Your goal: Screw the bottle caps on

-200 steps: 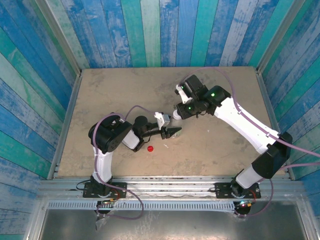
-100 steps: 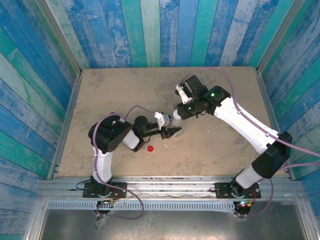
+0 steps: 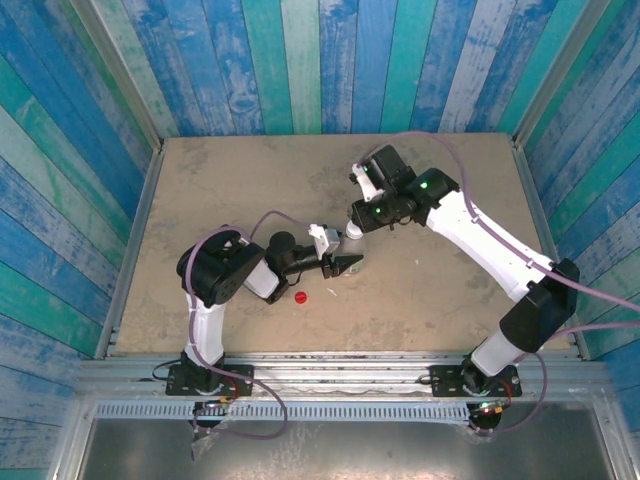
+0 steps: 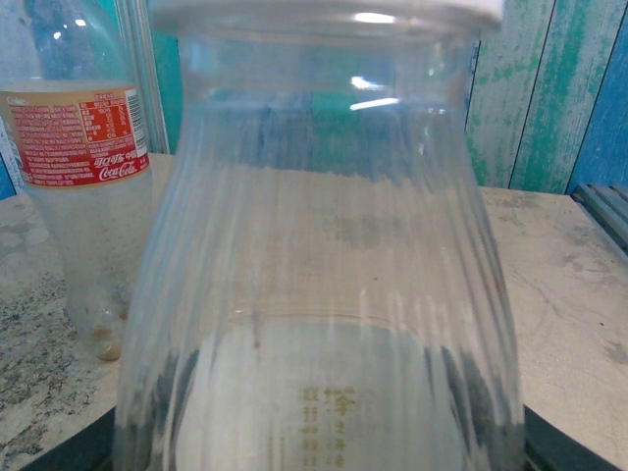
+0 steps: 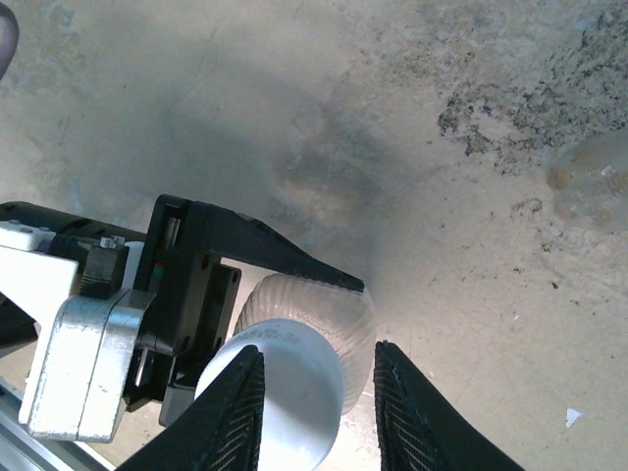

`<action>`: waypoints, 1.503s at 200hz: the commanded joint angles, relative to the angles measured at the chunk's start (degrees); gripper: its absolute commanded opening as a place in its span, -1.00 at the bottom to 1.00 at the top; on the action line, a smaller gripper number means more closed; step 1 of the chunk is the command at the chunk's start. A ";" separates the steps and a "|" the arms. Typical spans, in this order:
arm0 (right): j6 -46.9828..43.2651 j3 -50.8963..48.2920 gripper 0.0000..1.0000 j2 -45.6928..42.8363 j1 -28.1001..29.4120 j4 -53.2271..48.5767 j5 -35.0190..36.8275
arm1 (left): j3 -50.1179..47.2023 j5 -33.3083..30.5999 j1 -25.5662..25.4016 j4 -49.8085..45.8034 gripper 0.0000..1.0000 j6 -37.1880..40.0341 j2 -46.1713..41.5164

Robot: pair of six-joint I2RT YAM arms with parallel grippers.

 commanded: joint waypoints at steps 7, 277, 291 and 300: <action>0.90 -2.96 -0.37 -1.91 -0.09 0.48 -1.58 | -0.76 0.09 -0.48 -7.36 0.20 0.41 1.68; 1.41 -8.63 -0.44 -4.46 -0.86 1.83 -4.55 | -0.63 0.48 -0.45 -6.99 0.19 -0.33 1.32; 1.71 -9.80 -0.45 -5.07 -0.93 1.90 -5.50 | -0.93 0.18 -0.43 -6.01 0.19 -0.91 1.23; 2.27 -10.42 -0.46 -5.58 -1.02 1.99 -6.31 | -0.89 -0.06 -0.44 -5.67 0.19 -1.54 1.24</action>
